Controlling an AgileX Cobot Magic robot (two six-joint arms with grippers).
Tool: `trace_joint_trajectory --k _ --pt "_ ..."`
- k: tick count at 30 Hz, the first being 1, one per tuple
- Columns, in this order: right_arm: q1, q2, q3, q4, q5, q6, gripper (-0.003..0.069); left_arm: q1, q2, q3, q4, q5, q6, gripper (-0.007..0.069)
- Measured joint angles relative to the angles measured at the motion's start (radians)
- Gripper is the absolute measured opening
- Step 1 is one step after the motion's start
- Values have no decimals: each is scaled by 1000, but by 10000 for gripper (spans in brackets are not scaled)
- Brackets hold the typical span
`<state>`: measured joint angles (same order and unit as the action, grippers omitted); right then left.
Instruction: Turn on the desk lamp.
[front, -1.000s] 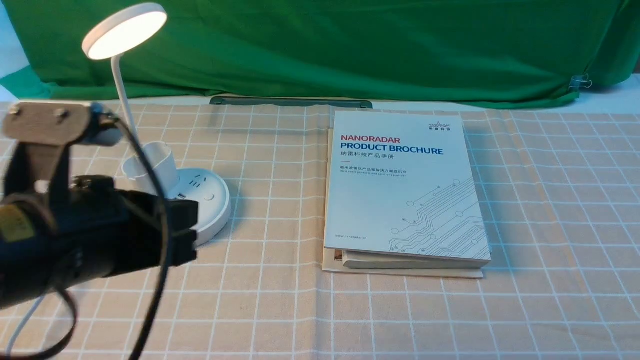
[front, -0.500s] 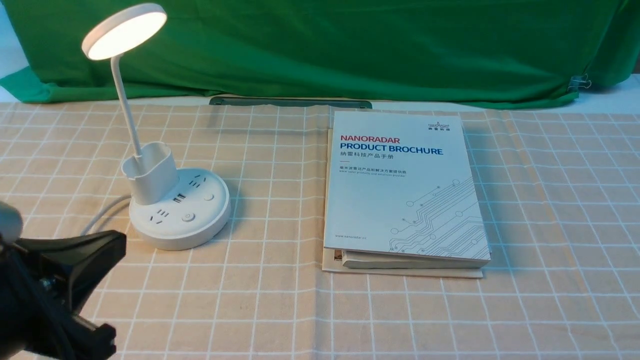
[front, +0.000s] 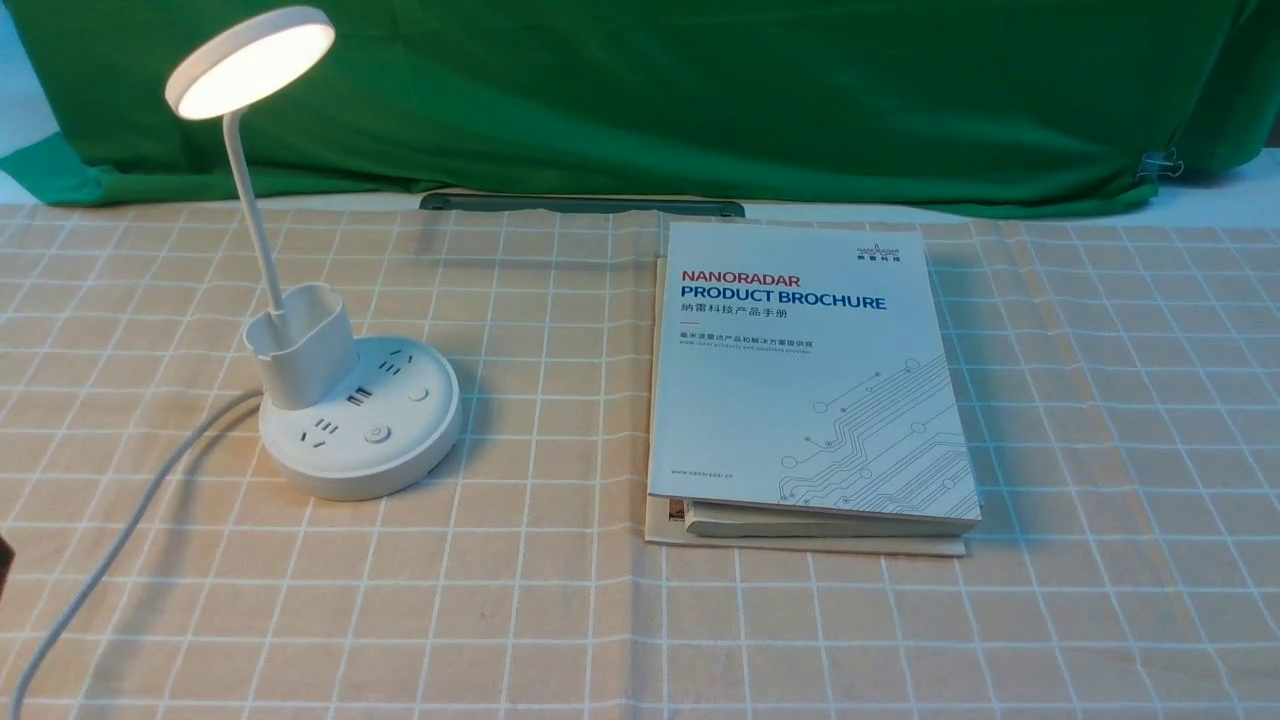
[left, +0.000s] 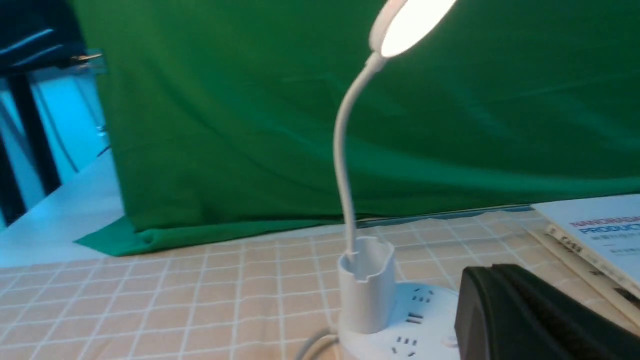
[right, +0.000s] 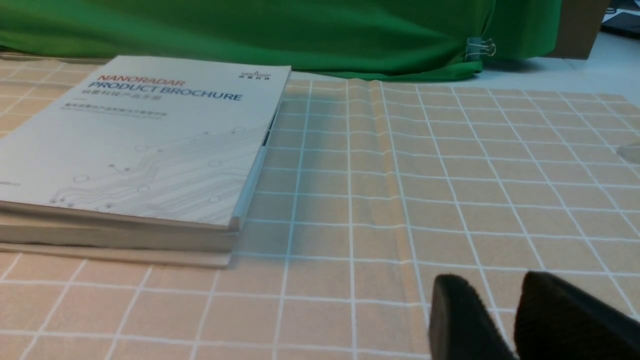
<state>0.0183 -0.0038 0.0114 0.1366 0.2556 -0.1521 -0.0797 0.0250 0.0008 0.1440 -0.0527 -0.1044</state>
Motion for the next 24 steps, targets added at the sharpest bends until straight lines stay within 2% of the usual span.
trace_joint_trajectory --k 6,8,24 --pt "0 0 0 0 -1 0 239 28 -24 3 -101 244 -2 0" --pt "0 0 0 0 0 0 239 28 -24 4 -110 277 7 0" --pt "0 0 0 0 0 0 239 28 -27 4 -184 289 78 0"
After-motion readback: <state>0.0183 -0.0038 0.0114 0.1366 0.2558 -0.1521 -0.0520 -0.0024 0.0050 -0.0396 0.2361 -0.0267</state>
